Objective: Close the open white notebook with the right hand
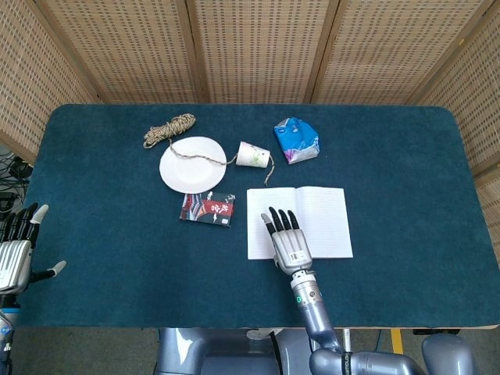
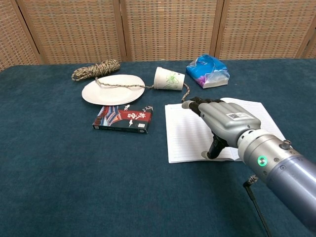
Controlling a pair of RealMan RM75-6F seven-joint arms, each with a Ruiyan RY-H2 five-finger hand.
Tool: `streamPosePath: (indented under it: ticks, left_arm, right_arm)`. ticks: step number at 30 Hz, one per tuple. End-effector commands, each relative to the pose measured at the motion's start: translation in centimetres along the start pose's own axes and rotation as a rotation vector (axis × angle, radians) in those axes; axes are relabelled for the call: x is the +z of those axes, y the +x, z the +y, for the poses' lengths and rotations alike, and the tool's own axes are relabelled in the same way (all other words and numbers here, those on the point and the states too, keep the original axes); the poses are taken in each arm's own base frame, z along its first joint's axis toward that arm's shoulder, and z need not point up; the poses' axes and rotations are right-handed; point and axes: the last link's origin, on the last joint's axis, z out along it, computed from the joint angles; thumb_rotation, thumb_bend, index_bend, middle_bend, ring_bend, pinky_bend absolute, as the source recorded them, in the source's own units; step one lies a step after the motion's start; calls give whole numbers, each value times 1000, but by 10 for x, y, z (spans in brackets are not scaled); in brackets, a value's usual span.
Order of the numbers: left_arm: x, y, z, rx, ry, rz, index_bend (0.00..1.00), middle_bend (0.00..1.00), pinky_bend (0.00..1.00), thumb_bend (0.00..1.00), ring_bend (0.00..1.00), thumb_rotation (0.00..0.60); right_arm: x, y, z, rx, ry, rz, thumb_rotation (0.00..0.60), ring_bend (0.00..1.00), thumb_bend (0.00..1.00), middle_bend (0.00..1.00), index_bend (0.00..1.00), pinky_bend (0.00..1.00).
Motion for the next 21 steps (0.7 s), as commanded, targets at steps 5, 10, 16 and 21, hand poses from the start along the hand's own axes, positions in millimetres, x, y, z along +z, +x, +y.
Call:
streamPosePath:
  ticks: [5, 10, 16, 21]
  left_arm:
    - [-1, 0, 0, 1, 1, 0, 0, 0, 0, 71, 0, 600]
    - [-2, 0, 2, 1, -6, 0, 0, 0, 0, 71, 0, 600]
    - [-2, 1, 2, -1, -8, 2, 0, 0, 0, 71, 0, 600]
    - [-2, 2, 2, -4, -7, 4, 0, 0, 0, 71, 0, 600]
  right_arm:
    - [-4, 2, -3, 8, 8, 4, 600, 0, 370, 0, 0, 0]
    - [-6, -1, -4, 7, 11, -6, 600, 0, 369, 0, 0, 0]
    - [-6, -8, -3, 7, 6, -24, 600, 0, 368, 0, 0, 0]
    - [-6, -11, -3, 4, 7, -30, 600, 0, 367, 0, 0, 0]
